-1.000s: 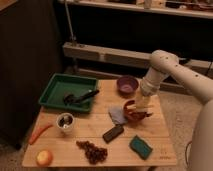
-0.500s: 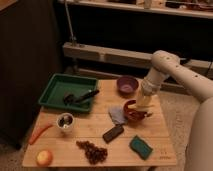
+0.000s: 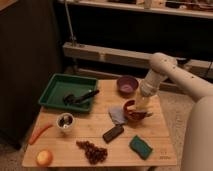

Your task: Place banana in red bowl

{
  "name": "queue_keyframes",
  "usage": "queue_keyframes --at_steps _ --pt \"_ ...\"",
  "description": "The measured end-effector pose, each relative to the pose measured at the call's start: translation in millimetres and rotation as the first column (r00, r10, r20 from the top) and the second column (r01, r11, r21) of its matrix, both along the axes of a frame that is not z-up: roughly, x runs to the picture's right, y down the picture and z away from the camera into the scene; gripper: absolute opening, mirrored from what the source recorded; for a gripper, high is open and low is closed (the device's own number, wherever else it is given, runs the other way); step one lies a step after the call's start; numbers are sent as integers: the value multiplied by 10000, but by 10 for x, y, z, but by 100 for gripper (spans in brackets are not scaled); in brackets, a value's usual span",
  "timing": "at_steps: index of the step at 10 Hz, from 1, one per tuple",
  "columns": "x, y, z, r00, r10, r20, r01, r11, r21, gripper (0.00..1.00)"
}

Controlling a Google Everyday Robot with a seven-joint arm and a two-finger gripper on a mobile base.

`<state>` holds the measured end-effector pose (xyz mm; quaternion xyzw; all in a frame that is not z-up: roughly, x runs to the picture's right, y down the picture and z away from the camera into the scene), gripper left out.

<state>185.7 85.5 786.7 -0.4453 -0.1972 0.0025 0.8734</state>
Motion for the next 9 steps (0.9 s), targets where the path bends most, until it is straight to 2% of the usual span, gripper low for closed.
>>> queue_keyframes --at_steps 4,5,9 --pt "-74 17 44 9998 -143 130 142 9999 54 75" --pt "-73 23 52 9998 -153 116 152 9999 74 80" --pt "-120 -12 3 9996 -204 189 200 9995 232 80"
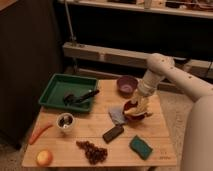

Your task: Place banana in red bowl

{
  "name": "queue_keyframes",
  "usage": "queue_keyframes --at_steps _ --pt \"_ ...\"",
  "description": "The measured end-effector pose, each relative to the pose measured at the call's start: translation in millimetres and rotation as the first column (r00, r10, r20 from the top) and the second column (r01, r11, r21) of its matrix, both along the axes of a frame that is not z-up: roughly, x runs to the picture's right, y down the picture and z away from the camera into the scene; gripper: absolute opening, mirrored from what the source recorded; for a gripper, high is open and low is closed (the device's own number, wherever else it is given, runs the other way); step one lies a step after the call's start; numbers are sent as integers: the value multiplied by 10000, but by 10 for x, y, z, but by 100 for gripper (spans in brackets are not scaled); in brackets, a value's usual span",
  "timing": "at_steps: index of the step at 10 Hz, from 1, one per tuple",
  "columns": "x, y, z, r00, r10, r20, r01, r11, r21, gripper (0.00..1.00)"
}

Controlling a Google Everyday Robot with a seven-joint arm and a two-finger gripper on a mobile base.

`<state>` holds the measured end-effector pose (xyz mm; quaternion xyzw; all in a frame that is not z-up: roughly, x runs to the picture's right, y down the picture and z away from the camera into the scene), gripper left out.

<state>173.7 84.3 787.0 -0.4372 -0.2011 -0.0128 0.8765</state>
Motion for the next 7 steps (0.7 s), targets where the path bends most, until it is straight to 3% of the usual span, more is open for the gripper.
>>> queue_keyframes --at_steps 7 --pt "-107 -105 -160 9996 -43 -275 46 9999 111 80"
